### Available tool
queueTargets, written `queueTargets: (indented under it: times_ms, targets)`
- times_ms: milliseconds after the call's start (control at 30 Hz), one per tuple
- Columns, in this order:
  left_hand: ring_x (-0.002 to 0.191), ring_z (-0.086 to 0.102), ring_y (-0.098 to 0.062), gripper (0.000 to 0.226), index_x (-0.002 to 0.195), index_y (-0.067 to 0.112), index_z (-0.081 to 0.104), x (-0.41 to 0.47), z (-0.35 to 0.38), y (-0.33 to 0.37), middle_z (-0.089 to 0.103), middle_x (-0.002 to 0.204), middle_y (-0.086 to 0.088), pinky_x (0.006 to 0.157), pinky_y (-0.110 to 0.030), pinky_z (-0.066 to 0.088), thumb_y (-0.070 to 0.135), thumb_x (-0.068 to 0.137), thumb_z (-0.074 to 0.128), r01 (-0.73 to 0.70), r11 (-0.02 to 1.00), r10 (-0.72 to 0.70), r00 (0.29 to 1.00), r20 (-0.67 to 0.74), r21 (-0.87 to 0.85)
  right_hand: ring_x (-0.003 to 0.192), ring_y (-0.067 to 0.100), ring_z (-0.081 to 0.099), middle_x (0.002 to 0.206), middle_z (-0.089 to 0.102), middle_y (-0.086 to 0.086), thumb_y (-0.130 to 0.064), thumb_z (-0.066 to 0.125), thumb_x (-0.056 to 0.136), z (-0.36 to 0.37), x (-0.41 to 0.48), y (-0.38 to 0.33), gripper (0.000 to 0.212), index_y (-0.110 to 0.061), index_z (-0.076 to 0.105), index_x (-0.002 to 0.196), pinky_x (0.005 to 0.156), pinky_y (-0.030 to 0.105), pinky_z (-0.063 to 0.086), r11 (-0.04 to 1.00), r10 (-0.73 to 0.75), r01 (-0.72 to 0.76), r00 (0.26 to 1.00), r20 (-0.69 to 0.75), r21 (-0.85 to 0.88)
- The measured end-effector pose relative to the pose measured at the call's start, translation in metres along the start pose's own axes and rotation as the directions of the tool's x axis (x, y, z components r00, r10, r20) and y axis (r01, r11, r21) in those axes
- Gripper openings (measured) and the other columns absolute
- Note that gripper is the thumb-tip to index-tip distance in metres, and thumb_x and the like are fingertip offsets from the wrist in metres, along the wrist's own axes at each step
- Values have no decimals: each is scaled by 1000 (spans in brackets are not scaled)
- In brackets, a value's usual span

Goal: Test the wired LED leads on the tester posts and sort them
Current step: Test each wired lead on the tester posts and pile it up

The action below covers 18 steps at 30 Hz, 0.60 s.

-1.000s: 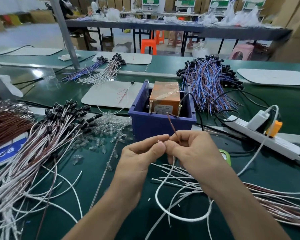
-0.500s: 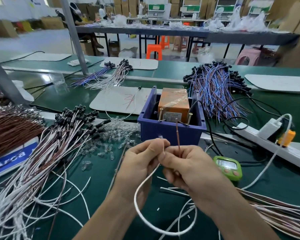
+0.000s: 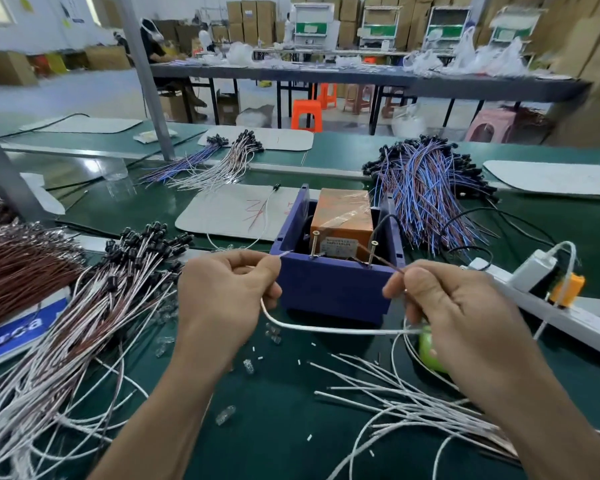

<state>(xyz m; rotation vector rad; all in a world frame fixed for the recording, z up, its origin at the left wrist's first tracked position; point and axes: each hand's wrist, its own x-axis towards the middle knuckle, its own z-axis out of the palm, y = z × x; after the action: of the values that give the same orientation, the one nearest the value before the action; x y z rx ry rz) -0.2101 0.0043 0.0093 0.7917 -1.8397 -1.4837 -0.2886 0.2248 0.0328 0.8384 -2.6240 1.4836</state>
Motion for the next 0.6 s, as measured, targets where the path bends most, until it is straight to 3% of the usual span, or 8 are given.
queueTargets:
  times_ms: [67, 200, 300, 433, 600]
  targets:
    - [49, 68, -9, 19, 68, 24, 75, 5, 7, 3, 70, 55, 6, 56, -28, 59, 22, 86, 81, -111, 972, 117, 993, -16, 206, 55, 13, 55, 61, 63, -5, -51, 42, 96, -2, 4, 4, 33, -37, 69, 82, 58, 38, 47, 992, -23, 15, 998, -64, -126]
    - [50, 62, 0, 21, 62, 30, 73, 11, 16, 1, 64, 54, 23, 48, -11, 44, 33, 79, 84, -212, 863, 248, 969, -18, 459, 52, 11, 53, 60, 63, -13, -37, 53, 96, 3, 12, 11, 21, -32, 61, 78, 57, 37, 48, 986, -11, -7, 994, -106, -165]
    - [54, 60, -3, 22, 62, 32, 71, 12, 20, -5, 63, 57, 25, 48, -12, 38, 36, 78, 85, -245, 839, 312, 948, -60, 487, 54, 11, 56, 60, 64, -14, -37, 57, 95, 3, 16, 19, 15, -32, 61, 81, 53, 36, 51, 987, -27, 10, 994, -102, -159]
    - [51, 60, -5, 20, 65, 33, 72, 8, 24, -6, 64, 57, 24, 57, -26, 49, 38, 79, 84, -273, 859, 343, 935, -90, 433, 54, 19, 54, 62, 63, -7, -34, 60, 92, 2, 14, 28, 10, -30, 63, 82, 53, 47, 55, 993, -35, 21, 992, -123, -113]
    - [46, 55, 1, 25, 60, 35, 69, 10, 29, -4, 62, 54, 25, 49, -10, 38, 32, 78, 86, -281, 881, 345, 932, -109, 381, 57, 24, 58, 62, 63, -3, -38, 60, 89, 5, 6, 35, 8, -32, 65, 86, 56, 50, 58, 998, -22, 12, 987, -157, -67]
